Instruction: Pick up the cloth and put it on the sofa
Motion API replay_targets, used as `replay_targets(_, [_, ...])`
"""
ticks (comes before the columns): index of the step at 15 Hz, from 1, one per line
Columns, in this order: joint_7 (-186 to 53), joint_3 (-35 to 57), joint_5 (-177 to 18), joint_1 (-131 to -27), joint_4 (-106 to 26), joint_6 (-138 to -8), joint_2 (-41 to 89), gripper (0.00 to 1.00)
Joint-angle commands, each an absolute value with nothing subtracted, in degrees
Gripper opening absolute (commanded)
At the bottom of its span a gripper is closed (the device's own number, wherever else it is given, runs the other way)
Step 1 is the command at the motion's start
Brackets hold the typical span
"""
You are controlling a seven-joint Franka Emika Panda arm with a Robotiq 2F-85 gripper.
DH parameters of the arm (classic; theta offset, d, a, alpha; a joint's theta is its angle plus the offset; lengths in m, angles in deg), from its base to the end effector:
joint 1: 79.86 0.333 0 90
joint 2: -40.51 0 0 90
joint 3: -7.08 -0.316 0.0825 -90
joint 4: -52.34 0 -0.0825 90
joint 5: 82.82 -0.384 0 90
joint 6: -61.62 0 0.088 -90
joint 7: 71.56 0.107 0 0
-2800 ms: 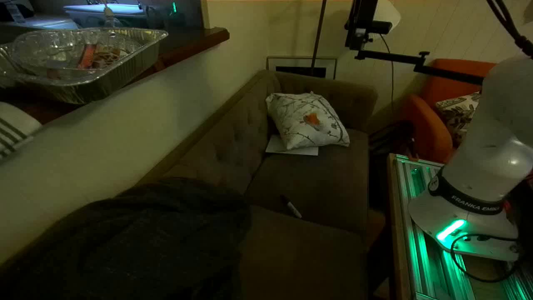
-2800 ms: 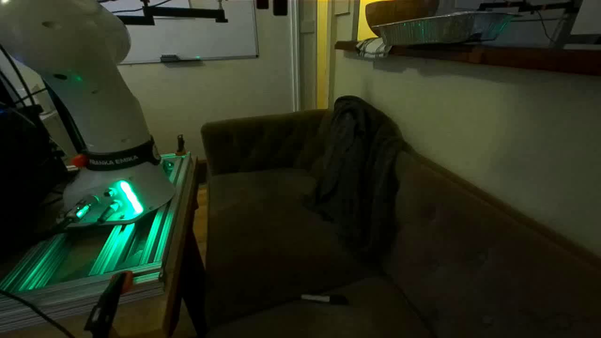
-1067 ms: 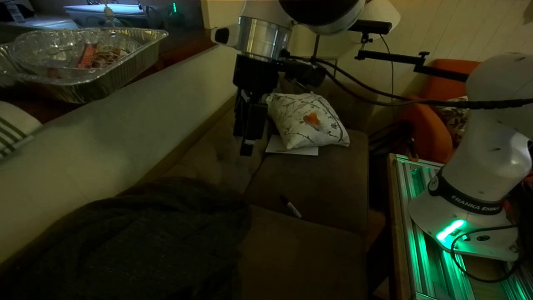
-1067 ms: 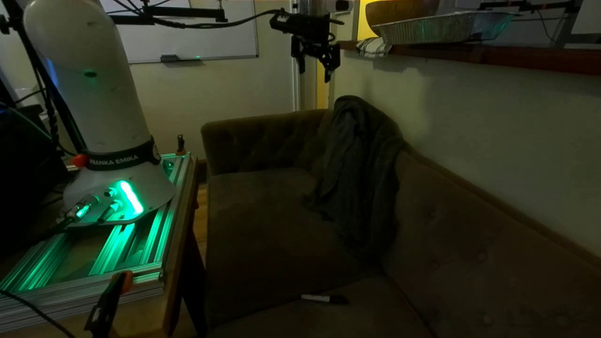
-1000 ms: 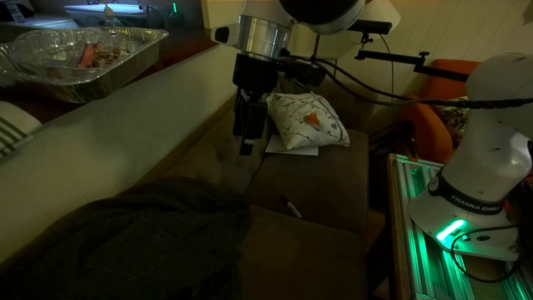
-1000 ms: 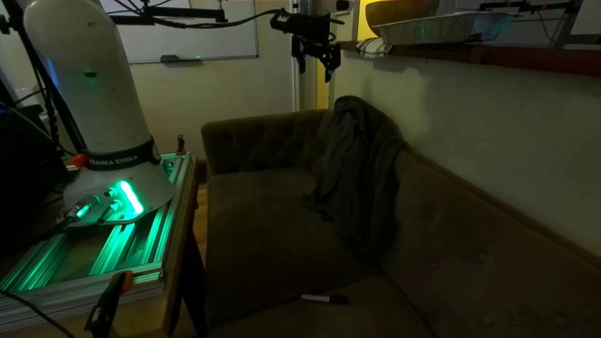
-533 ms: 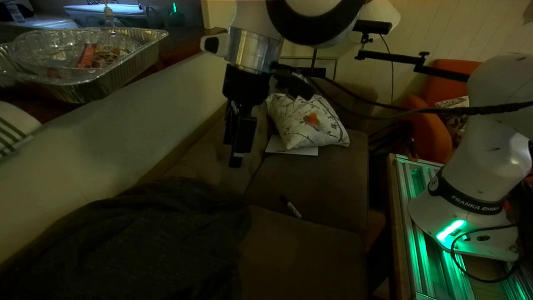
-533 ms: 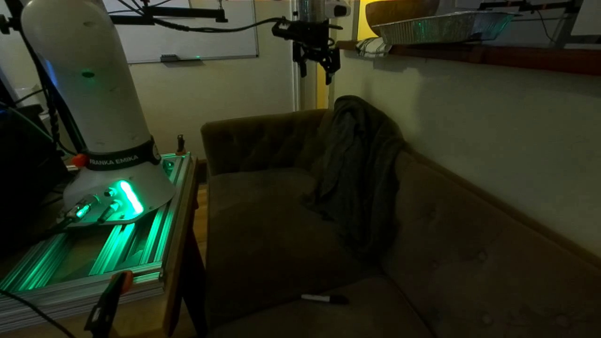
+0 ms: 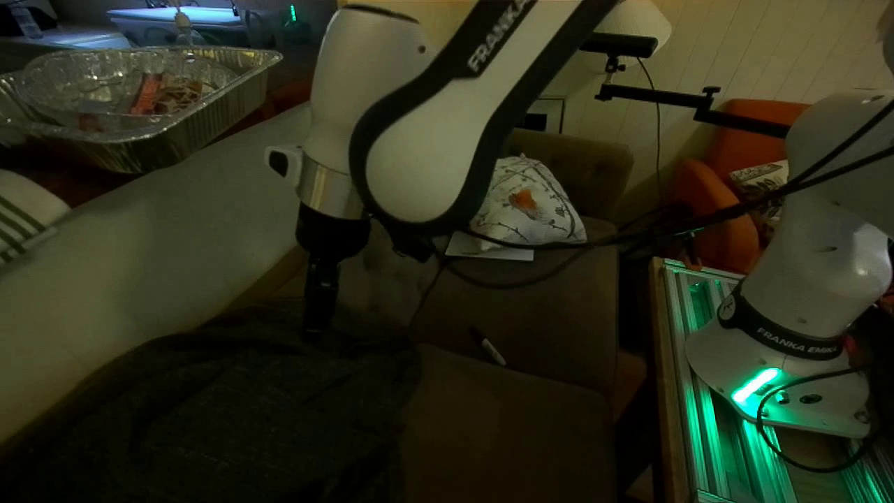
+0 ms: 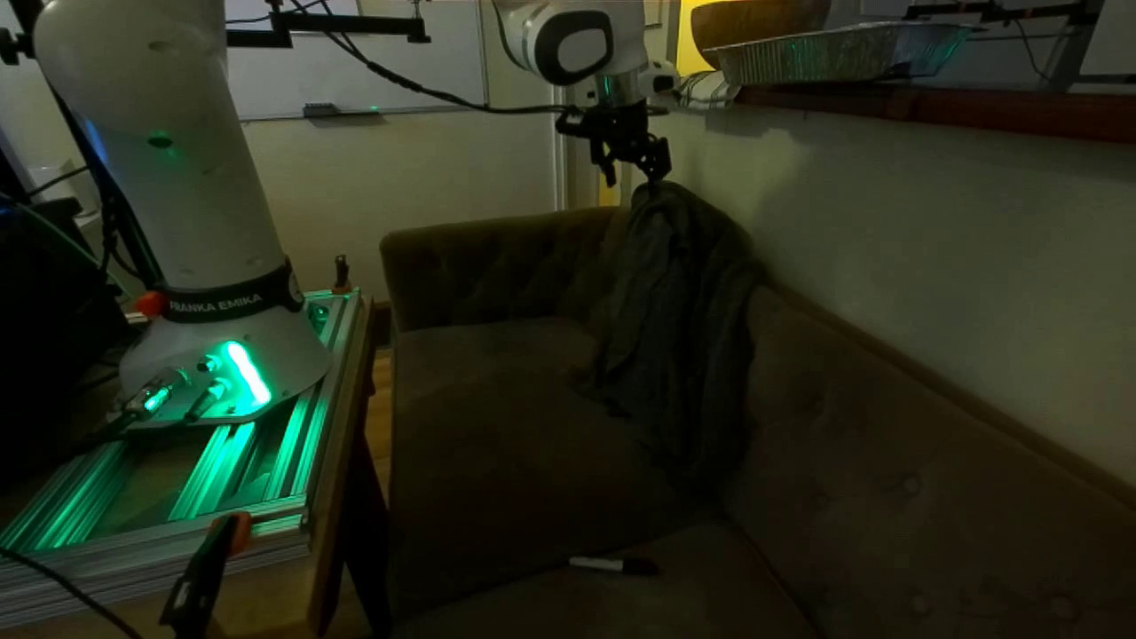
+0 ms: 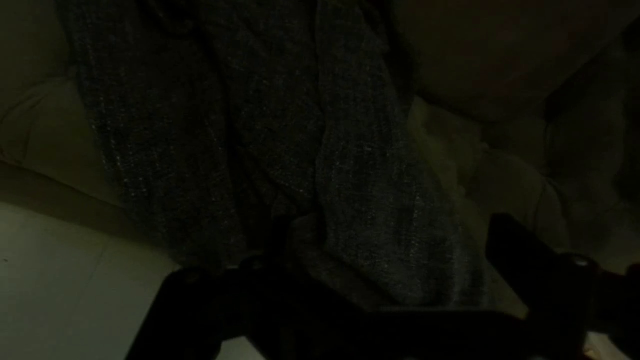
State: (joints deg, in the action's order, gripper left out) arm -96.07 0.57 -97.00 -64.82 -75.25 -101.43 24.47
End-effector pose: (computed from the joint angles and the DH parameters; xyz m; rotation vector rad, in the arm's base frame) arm 0.5427 0.1994 0.2816 -2.8467 -0.8332 -0.5078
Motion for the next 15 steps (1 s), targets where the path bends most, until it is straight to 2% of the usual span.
replay_targets(1, [-88.1,0.4,-87.7,-66.4,-66.9,-104.2,14.7,1.00])
replay_targets(7, [-83.8,3.2,-75.2,-62.1,-55.5,-105.4,5.6,1.00])
replay_targets(10, [-84.0,1.5,-73.9,-62.8,-50.5,-103.4,2.3,1.00])
replay_targets(11, [-85.9,-2.6,-76.3,-65.6,-50.0,-101.7,2.3,1.00])
replay_targets(12, [-84.5,0.0,-74.4,-64.5,-54.2,-103.9,5.0,1.00])
replay_targets(15, [-84.8,-2.1,-74.8,-65.3,-52.1,-103.2,3.5,1.00])
